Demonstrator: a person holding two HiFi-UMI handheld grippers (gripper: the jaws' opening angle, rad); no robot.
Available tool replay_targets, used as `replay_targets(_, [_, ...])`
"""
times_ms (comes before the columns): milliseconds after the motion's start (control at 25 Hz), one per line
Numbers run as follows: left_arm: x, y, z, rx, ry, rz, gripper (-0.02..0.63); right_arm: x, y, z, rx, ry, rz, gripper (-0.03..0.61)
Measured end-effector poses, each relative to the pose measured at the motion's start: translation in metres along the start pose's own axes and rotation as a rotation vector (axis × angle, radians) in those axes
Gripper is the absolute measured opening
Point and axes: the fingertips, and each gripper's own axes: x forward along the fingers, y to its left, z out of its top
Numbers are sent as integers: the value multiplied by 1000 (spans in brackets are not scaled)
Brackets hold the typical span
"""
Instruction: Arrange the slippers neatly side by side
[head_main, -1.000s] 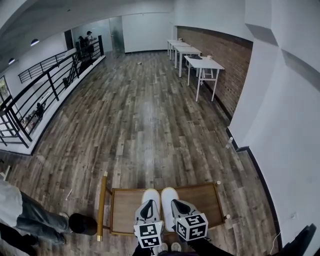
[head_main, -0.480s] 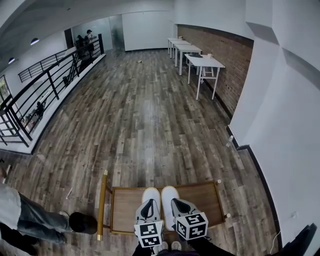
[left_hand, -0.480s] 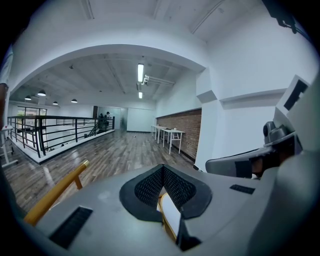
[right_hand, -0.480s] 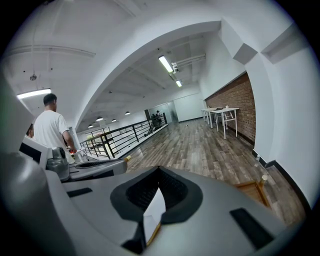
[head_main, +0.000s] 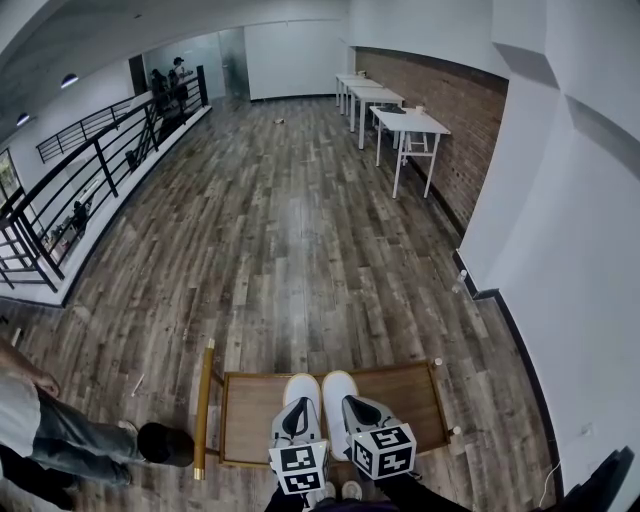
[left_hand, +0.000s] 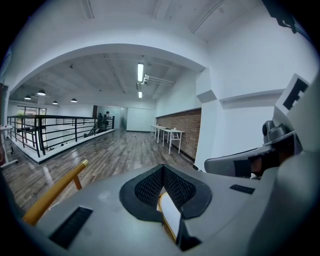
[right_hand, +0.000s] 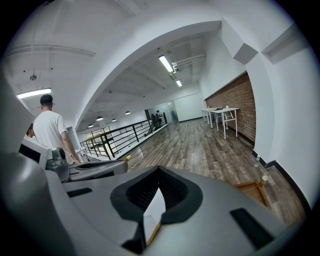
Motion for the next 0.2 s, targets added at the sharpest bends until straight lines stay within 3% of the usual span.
replay_targets(200, [1,-1,2,1,0,4,0,0,0,2,-5,1,6,-2])
